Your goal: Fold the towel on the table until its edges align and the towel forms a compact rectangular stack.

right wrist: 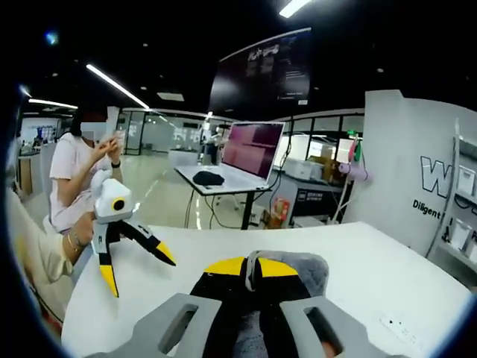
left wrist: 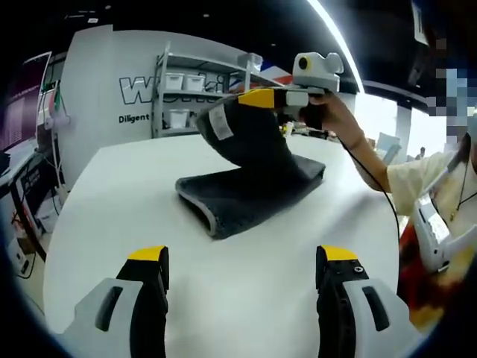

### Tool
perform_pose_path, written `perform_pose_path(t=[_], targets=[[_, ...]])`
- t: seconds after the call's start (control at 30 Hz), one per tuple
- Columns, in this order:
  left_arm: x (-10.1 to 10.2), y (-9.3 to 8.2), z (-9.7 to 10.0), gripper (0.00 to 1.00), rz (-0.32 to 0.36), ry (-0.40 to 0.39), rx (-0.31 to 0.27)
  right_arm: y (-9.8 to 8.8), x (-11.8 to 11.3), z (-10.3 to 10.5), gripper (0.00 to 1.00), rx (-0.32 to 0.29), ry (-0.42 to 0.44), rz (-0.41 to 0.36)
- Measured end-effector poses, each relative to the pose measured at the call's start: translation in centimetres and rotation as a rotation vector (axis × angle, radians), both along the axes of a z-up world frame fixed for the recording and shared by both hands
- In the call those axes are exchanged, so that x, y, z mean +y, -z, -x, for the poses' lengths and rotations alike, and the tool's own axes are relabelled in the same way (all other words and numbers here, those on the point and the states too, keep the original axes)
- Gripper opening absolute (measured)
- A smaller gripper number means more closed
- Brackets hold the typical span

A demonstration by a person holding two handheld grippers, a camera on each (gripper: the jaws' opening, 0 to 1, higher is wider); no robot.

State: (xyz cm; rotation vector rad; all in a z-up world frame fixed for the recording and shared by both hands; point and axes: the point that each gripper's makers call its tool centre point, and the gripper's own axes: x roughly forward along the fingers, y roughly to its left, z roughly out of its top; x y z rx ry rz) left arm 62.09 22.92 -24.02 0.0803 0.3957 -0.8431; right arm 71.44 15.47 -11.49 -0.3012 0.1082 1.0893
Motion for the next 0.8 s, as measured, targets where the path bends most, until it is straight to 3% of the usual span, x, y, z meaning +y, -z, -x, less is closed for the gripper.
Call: perform_pose_path(t=[0.1,0.3,0.5,0.67,0.8], targets=[[0.0,0.0,0.1,0.79,0.0,0.0,-0.001,1.8,1.5,-0.1,0.01,0.007,-0.012,0.045],[0.1,-0.3,0.2,0.79,0.009,-0.001,-0.007,6.5,3.9,0.9,0.01,0.09,-0.071,0.117],[0.4,-0.4,0.2,0.79,0.013,-0.007,-0.008,9.5,4.7,1.8,0.03,0.143,-0.098,0.172],[0.4,-0.4,0.2,0.79,0.02,-0.009,-0.008,10.7,5.0,2.4,0.08,0.138,-0.117,0.209],[0.3,-0.5,0.3,0.79,0.025,-0.009,-0.009,11.0,5.1,2.9,0.25,0.143,-0.127,0.229]])
